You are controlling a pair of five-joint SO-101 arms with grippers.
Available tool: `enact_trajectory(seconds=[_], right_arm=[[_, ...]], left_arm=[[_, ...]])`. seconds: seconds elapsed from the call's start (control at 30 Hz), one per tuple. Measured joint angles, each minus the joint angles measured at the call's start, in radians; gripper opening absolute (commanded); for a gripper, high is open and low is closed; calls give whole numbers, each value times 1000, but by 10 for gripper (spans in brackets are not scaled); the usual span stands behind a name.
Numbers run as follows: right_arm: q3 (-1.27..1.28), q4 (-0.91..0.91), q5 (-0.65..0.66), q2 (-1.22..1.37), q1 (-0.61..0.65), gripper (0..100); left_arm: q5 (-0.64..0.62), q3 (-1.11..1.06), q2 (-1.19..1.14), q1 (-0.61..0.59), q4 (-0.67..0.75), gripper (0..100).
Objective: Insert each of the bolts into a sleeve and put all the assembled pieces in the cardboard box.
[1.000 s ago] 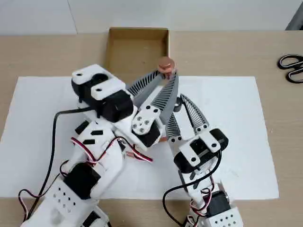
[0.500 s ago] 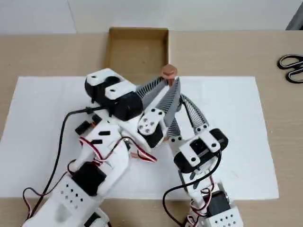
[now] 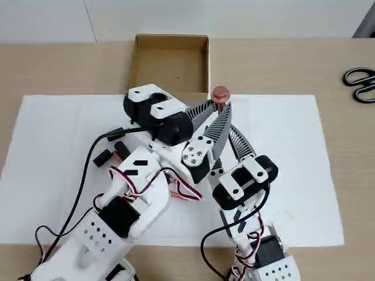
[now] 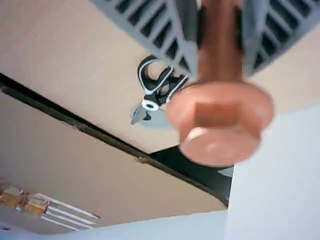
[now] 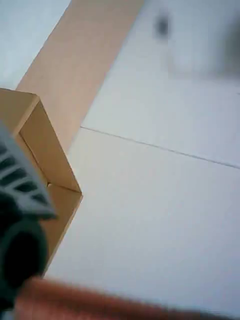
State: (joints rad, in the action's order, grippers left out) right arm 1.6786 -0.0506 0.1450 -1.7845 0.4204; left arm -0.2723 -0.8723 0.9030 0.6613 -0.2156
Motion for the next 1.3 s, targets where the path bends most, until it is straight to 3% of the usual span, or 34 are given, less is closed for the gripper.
enact_trajectory(seconds=[0.93,1.17,1.3], right_arm=[[0,-2,2,2,-5,5],[0,-2,2,2,-5,5],[2,-5,2,2,-8,5]], left_arm=[[43,-58,-3,-11,-49,11],[147,-46,-5,0,-239,216],[155,9,-2,-2,-336,243]])
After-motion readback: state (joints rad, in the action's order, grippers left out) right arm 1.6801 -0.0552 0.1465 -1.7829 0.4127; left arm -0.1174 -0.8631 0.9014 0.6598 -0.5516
